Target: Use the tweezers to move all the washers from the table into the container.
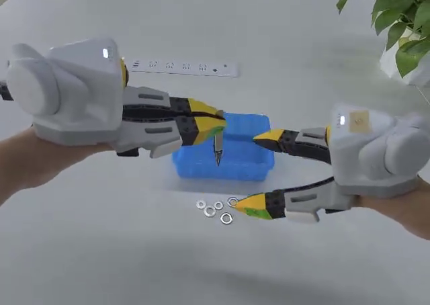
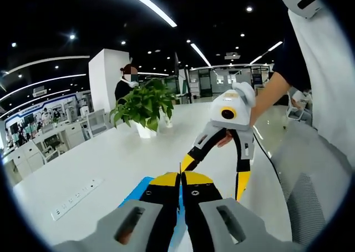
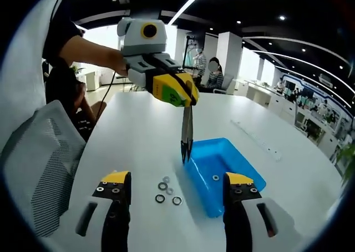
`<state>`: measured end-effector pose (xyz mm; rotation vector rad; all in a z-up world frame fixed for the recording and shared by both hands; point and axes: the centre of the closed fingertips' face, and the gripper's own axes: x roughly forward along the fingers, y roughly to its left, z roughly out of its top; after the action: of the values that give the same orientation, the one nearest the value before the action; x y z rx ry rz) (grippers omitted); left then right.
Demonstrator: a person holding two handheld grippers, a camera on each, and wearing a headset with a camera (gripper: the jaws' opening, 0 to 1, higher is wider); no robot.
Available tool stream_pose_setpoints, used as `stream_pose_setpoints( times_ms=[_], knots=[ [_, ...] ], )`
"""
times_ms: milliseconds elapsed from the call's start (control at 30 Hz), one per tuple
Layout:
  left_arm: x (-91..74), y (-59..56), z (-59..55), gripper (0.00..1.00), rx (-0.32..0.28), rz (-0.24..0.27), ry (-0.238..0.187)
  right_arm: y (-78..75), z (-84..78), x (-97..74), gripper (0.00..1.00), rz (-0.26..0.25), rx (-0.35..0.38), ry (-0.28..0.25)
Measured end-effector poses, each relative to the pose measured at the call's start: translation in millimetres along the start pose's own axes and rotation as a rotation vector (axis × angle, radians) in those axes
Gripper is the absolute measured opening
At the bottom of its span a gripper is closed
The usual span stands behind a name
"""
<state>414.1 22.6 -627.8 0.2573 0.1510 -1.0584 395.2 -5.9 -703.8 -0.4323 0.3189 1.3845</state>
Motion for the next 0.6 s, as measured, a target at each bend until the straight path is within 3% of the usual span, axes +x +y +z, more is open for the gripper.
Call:
stream_pose_setpoints(
  times_ms=[267,367,600],
  knots=[
    [0.4,-14.6,-1.1,0.05,0.001,0.005,0.010,6.0,-4.6,-16.6,0.70,-0.038,0.067,-0.031],
    [0.3,-23.9,-3.1,0.05,0.003,-0.002,0.007,11.9,-7.4,-19.6,0.70,-0.041,0.060,-0.023],
    [-1.7,-42.1,-17.7,0.05,-0.005,0.001,0.011,29.0,-16.4,-20.6,0.71,-0.019,0.091,-0.018]
  ],
)
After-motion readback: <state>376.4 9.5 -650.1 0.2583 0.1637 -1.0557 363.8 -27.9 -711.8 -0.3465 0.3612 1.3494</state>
